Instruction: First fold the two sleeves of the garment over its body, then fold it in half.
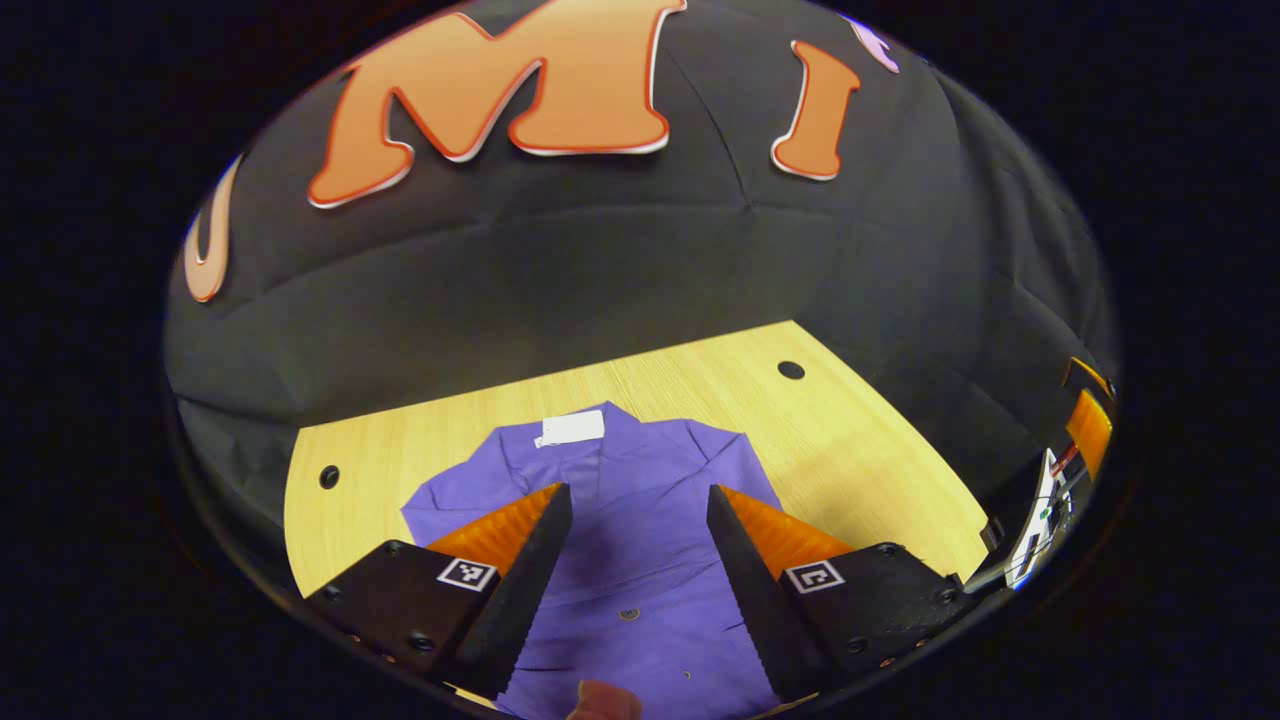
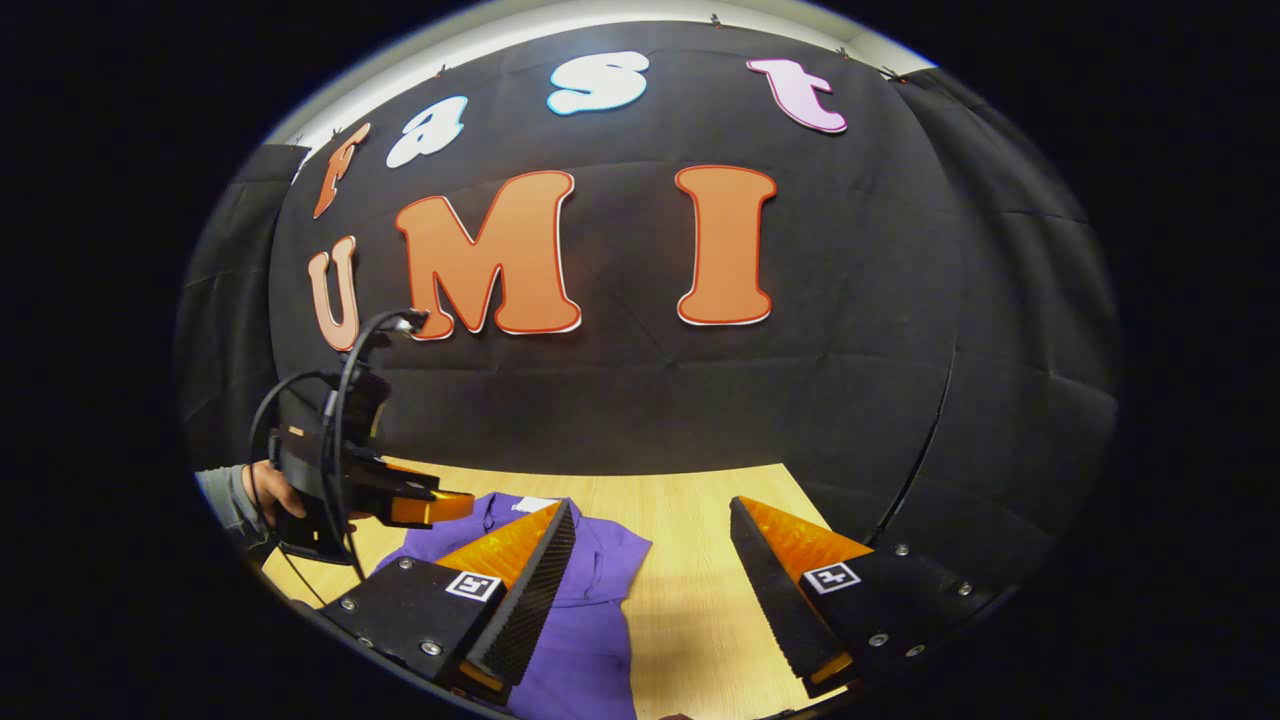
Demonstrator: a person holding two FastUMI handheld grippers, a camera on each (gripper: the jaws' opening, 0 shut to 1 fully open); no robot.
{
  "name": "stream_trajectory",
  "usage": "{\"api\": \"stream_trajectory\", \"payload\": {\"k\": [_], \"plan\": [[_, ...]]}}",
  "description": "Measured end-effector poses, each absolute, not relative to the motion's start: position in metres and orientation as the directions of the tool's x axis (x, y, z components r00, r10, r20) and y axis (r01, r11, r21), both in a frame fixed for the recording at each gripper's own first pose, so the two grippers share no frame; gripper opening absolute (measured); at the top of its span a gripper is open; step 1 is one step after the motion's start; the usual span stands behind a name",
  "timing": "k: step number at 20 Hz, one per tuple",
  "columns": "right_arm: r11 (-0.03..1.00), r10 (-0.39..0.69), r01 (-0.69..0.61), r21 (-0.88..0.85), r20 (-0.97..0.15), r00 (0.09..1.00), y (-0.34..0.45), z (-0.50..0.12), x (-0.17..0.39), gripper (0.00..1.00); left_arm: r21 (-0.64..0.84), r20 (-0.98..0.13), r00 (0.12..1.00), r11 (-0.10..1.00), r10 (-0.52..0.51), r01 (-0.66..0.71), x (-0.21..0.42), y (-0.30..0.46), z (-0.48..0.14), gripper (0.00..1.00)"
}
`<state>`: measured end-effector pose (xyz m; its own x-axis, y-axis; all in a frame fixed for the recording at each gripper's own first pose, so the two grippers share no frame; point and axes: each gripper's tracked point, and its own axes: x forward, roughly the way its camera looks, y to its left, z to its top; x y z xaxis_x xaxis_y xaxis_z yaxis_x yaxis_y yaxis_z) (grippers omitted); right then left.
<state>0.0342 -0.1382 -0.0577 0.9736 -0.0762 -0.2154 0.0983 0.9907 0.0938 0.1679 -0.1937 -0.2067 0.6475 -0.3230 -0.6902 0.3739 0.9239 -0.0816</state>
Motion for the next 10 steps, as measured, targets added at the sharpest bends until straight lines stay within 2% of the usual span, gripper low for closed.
{"api": "stream_trajectory", "payload": {"k": [4, 10], "plan": [[0.996, -0.065, 0.075, 0.052, -0.174, 0.983, -0.121, -0.047, 0.037, 0.94, -0.049, -0.549, 0.787, 0.951, -0.281, 0.305, 0.150, -0.158, -0.156, 0.89], [0.999, -0.029, 0.032, 0.026, -0.107, 0.994, -0.093, -0.032, 0.035, 0.94, 0.052, -0.332, 0.928, 0.979, -0.170, 0.198, 0.112, -0.108, -0.087, 0.89]]}}
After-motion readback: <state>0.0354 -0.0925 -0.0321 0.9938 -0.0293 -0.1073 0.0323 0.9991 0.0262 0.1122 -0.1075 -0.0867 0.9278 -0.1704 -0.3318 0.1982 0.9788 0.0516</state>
